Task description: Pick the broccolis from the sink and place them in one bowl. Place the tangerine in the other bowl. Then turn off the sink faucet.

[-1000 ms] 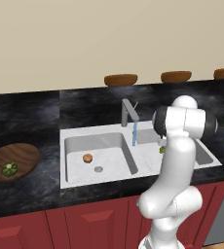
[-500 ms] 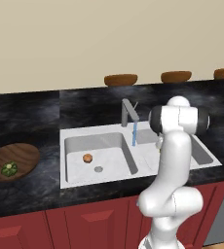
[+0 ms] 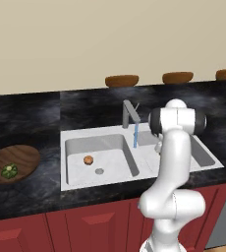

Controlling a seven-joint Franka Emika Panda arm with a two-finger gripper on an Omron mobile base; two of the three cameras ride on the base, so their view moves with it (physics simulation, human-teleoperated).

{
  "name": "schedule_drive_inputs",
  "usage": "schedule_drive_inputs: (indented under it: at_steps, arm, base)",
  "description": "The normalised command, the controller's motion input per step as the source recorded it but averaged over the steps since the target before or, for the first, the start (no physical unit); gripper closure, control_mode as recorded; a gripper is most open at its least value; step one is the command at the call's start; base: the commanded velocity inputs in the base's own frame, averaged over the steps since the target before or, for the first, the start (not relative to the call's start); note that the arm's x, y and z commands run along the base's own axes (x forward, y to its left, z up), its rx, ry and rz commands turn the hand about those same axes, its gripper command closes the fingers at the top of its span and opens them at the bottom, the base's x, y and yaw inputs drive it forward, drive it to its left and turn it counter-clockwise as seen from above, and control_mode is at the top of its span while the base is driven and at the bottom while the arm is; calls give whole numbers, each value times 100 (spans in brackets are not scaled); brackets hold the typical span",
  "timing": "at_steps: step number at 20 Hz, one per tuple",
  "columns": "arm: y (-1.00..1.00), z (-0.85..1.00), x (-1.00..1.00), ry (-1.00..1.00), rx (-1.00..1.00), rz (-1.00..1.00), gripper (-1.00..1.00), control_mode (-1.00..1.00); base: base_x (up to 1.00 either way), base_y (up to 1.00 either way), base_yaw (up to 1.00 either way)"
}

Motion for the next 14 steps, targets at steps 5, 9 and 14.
schedule_drive_inputs:
  at_steps: [5,9,14]
  arm:
    - [0,-30,20,0,0,0,-100,-100]
    - [-2,-28,24,0,0,0,-100,-100]
    - [-2,-30,14,0,0,0,100,-100]
  base:
    - [0,0,0]
    - [0,0,0]
    - [0,0,0]
